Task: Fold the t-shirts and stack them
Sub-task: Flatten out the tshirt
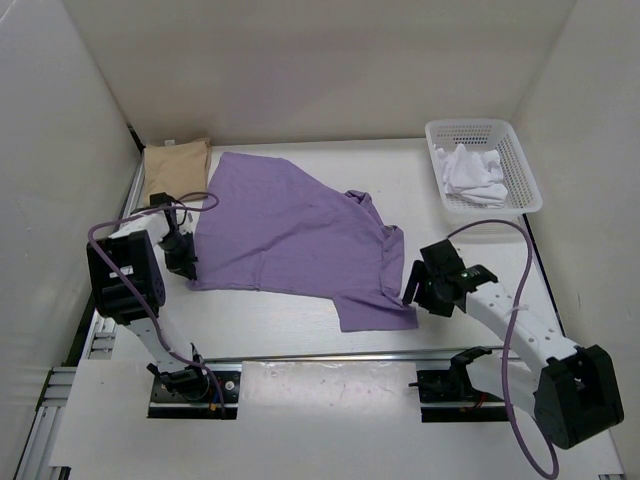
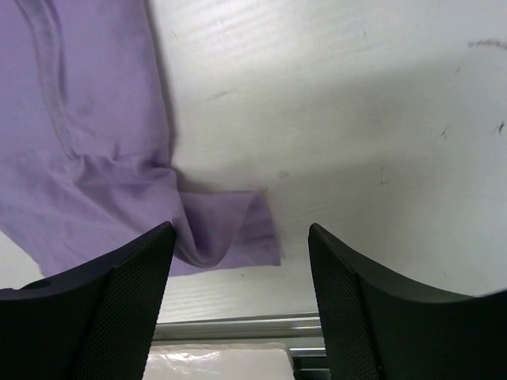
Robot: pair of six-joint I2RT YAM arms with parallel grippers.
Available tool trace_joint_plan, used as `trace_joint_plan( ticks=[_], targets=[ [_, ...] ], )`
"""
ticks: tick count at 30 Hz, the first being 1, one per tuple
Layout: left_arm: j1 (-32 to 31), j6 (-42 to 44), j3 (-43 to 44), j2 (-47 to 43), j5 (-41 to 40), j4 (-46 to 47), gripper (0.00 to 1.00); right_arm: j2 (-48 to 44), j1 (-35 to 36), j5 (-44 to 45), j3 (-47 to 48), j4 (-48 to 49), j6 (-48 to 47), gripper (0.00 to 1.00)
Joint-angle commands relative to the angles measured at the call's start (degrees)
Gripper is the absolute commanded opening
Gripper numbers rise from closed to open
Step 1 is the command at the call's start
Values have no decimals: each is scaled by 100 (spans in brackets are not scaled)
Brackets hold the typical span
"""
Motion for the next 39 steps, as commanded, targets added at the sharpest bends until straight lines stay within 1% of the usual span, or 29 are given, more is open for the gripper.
trace_joint_plan(
  ticks=[1,2,5,6,8,10,13,14,16,18,21,22,26,37,39],
  targets=[
    [63,5,-135,-290,93,-41,12,-255,115,-175,-263,269,94,73],
    [63,5,-135,-290,93,-41,12,-255,115,-177,-264,339,94,73],
    [63,5,-135,-290,93,-41,12,174,115,-238,-317,261,208,74],
    [115,5,-135,-290,93,-41,12,385,167,-238,-317,261,278,74],
    [115,5,-196,-290,93,-41,12,387,412,-28,-265,261,393,74],
    [115,5,-197,-290,145,-41,12,168,545,365,-264,208,637,74],
    [115,5,-249,-290,146,-41,12,-490,694,807,-212,-11,885,74],
    [115,5,-249,-290,146,-41,12,-875,773,895,-212,-12,885,74],
    [115,5,-249,-290,146,-41,12,-1159,835,948,-212,-12,833,73],
    [115,5,-249,-290,146,-41,11,-1248,836,843,-273,-142,762,73],
    [115,5,-197,-237,146,-41,11,-959,967,720,-404,-406,867,73],
    [115,5,-197,-237,146,-41,11,-749,1089,720,-405,-407,868,73],
    [115,5,-197,-237,199,-41,11,-387,1433,720,-405,-319,868,73],
    [168,5,-311,-237,199,-41,11,860,1433,781,-388,286,929,73],
    [168,5,-311,-237,199,-41,11,1149,1433,781,-299,340,877,70]
  ],
)
